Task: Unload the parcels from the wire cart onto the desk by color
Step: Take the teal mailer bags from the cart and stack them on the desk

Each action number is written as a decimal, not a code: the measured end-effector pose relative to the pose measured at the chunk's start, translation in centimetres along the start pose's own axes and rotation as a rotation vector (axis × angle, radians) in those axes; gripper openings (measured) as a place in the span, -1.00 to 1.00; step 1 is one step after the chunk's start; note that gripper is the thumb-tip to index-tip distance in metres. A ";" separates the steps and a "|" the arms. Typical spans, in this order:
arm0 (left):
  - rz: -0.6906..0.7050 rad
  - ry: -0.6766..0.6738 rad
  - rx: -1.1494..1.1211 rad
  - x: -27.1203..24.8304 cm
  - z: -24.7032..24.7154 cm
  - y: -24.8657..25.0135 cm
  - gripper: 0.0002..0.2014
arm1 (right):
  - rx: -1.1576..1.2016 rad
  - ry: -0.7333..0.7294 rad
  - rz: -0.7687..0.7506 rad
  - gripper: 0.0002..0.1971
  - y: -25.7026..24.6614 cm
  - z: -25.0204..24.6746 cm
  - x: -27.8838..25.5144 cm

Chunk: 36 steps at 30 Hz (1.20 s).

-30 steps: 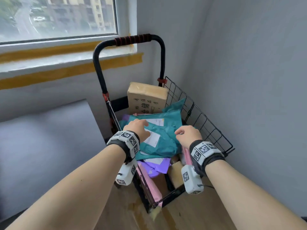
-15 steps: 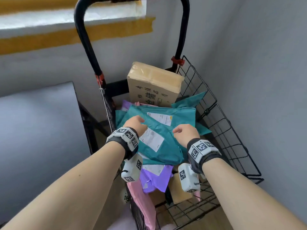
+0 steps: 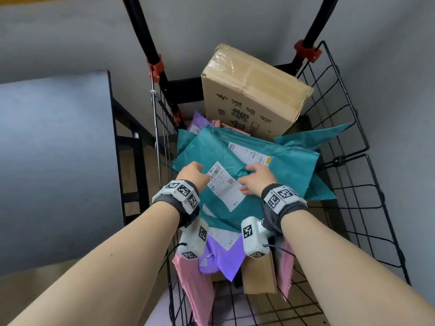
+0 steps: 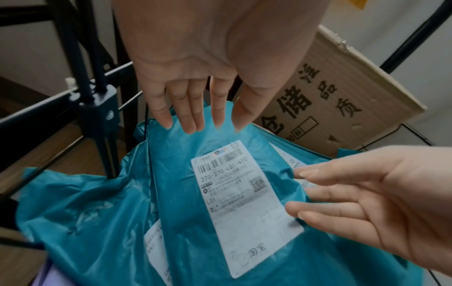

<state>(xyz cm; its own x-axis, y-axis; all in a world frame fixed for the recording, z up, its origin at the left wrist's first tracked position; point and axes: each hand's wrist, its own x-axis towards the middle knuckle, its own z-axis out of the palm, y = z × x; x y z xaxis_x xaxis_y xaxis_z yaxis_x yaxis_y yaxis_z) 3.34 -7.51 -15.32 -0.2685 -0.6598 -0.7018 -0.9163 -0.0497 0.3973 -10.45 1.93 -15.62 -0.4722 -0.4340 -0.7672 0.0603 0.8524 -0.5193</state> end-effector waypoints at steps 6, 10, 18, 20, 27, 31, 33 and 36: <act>-0.072 0.025 -0.042 0.0 -0.1 -0.4 -0.53 | -0.209 -0.166 -0.031 -0.65 -0.6 -0.5 -0.7; -0.092 0.065 -0.071 -0.9 -0.6 0.3 -0.44 | -0.143 -0.170 -0.101 -0.91 -1.6 -2.5 -2.0; -0.052 0.071 -0.595 -5.0 -3.4 3.7 -0.65 | 0.350 -0.229 -0.212 -0.78 -3.0 -7.9 -6.4; -0.058 0.053 -0.691 -6.3 -4.6 4.2 -0.69 | 0.329 -0.221 -0.260 -0.81 -3.2 -8.7 -7.9; 0.047 0.172 -0.838 -13.0 -9.3 6.0 -0.83 | -0.143 -0.227 -0.341 -0.80 -3.5 -10.8 -13.7; 0.106 0.308 -0.960 -17.3 -11.4 5.9 -0.83 | -0.539 -0.204 -0.382 -0.84 -3.6 -11.2 -16.1; 0.118 0.411 -0.984 -19.2 -12.4 5.3 -0.78 | -0.604 -0.093 -0.409 -0.80 -3.6 -11.8 -16.8; 0.087 0.509 -0.989 -21.8 -13.7 3.9 -0.78 | -0.492 -0.024 -0.455 -0.80 -3.9 -12.2 -17.9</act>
<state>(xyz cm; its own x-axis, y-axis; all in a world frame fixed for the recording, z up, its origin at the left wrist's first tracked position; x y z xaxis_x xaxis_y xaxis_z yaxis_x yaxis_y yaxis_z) 9.68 -3.60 9.59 0.0405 -0.9093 -0.4142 -0.1996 -0.4136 0.8883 -12.98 9.94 4.75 -0.3357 -0.7833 -0.5232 -0.5509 0.6138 -0.5655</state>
